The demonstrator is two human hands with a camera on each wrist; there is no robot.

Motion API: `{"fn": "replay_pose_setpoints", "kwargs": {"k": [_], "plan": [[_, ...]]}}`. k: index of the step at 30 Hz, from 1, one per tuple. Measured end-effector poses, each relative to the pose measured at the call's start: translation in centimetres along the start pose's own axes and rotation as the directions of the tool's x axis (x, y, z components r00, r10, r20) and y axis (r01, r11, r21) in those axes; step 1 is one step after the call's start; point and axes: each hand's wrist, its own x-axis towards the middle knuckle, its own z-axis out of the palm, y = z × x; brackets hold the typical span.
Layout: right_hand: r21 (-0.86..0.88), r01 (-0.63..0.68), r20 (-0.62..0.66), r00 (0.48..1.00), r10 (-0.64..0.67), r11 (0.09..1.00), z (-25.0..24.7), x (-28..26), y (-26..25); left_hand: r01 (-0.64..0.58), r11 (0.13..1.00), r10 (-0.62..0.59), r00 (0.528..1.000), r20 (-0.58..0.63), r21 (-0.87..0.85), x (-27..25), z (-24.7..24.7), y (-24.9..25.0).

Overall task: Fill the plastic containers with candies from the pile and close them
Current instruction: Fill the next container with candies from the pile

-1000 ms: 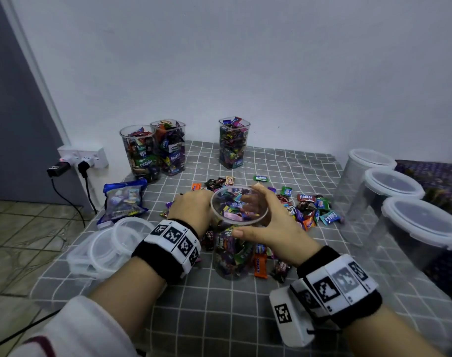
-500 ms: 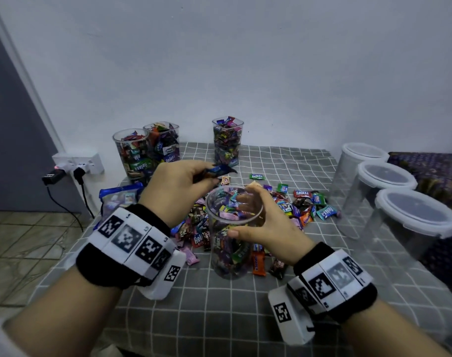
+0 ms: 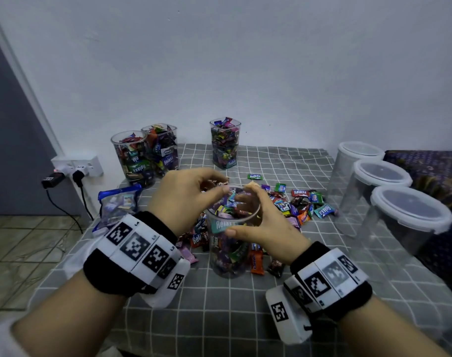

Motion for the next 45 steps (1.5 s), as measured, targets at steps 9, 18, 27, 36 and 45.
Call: {"fn": "replay_pose_setpoints", "kwargs": {"k": [9,18,27,36,45], "plan": [[-0.088,-0.05,0.139,0.988,0.062,0.995,-1.0,0.1,0.4,0.35,0.816,-0.436,0.895,-0.092,-0.461,0.2,-0.6,-3.8],[-0.555,-0.251,-0.061,0.963,0.263,0.793,-4.9,1.5,2.0,0.633,0.748,-0.614,0.774,0.155,-0.198,1.8,2.0,-7.1],[-0.55,-0.612,-0.532,0.782,0.326,0.568,-9.4,5.9,5.3,0.766,0.643,-0.751,0.626,0.21,0.015,4.9,6.1,-14.4],[-0.487,-0.754,-0.505,0.655,0.562,0.441,-10.5,7.8,7.8,0.745,0.634,-0.773,0.597,0.215,0.208,4.1,6.0,-12.6],[-0.655,-0.578,-0.277,0.782,0.558,0.486,-7.4,7.7,6.7,0.603,0.768,-0.639,0.697,0.325,0.218,4.4,8.6,-16.6]]}}
